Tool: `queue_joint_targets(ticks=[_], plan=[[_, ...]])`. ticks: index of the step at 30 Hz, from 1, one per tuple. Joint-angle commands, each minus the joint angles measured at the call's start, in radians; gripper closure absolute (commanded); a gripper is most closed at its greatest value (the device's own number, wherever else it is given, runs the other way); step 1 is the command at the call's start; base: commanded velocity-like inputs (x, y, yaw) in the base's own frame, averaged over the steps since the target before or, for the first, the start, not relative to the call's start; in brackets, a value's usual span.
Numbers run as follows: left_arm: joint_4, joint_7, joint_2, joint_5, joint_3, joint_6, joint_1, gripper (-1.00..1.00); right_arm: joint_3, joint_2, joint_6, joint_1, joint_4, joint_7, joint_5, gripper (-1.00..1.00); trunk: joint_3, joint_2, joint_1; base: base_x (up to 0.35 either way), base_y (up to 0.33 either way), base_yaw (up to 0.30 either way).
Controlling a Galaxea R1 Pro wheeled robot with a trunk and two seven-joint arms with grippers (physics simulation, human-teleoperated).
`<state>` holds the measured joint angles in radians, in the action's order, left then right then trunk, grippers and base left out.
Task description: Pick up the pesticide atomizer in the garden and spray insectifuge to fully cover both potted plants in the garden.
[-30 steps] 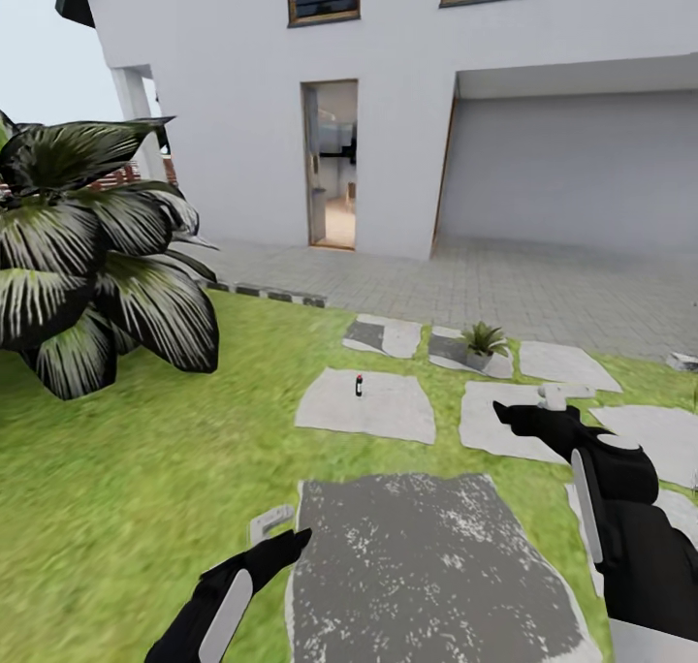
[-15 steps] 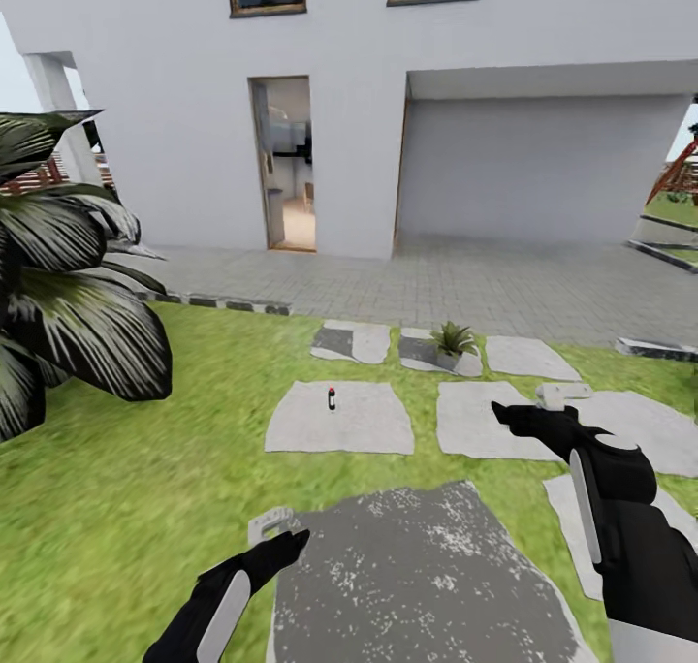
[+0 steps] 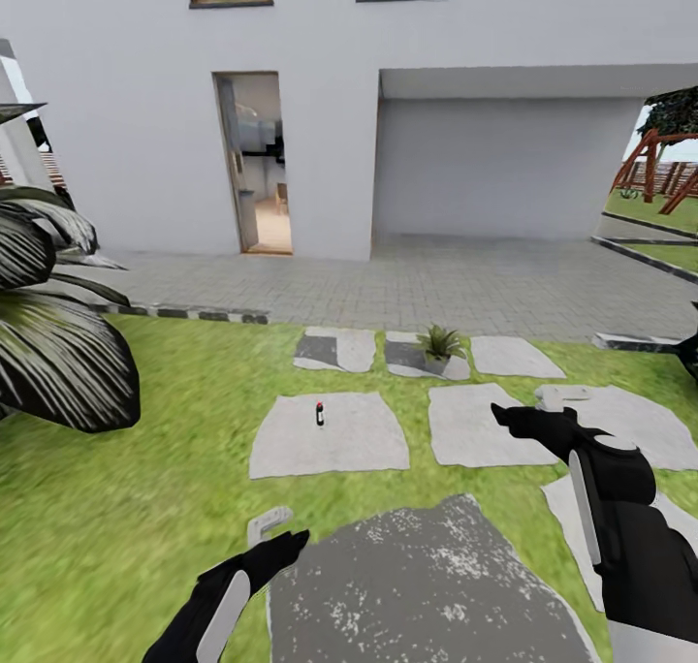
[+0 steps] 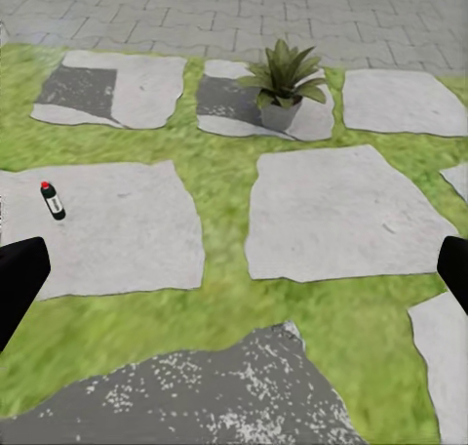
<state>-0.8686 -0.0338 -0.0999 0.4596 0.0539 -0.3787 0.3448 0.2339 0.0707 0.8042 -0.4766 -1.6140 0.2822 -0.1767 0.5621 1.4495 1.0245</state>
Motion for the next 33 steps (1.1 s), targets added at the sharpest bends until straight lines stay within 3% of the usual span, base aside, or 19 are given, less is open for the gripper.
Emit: queue_joint_targets(ticks=[1,10,17,20,33], plan=[[-0.001,-0.003,0.001,0.006,0.001,-0.005,0.0,-1.0,0.0,0.0,0.004,-0.001,-0.001,0.009,-0.01,-1.0,0.001,0.001,0.001,0.303,0.218,-0.015],[-0.002,0.033,0.067,0.007,0.008,-0.016,0.008,-1.0,-0.001,0.0,0.006,0.0,-0.001,0.009,-0.01,-1.0,0.001,0.001,0.001,0.291,0.231,-0.005],[0.008,0.043,0.068,0.005,0.013,-0.016,0.015,-1.0,-0.002,-0.005,0.006,0.0,-0.001,0.009,-0.01,-1.0,0.001,0.001,0.001,0.284,0.238,-0.066],[0.014,0.043,0.066,0.004,0.014,-0.016,0.016,-1.0,0.0,-0.03,0.011,-0.002,-0.001,0.009,-0.01,-1.0,0.001,0.001,0.001,0.27,0.246,-0.227],[0.013,0.033,0.066,0.001,0.015,-0.015,0.016,-1.0,0.002,-0.035,0.046,-0.007,-0.001,0.009,-0.01,-1.0,0.001,0.001,0.001,0.259,0.253,-0.276]])
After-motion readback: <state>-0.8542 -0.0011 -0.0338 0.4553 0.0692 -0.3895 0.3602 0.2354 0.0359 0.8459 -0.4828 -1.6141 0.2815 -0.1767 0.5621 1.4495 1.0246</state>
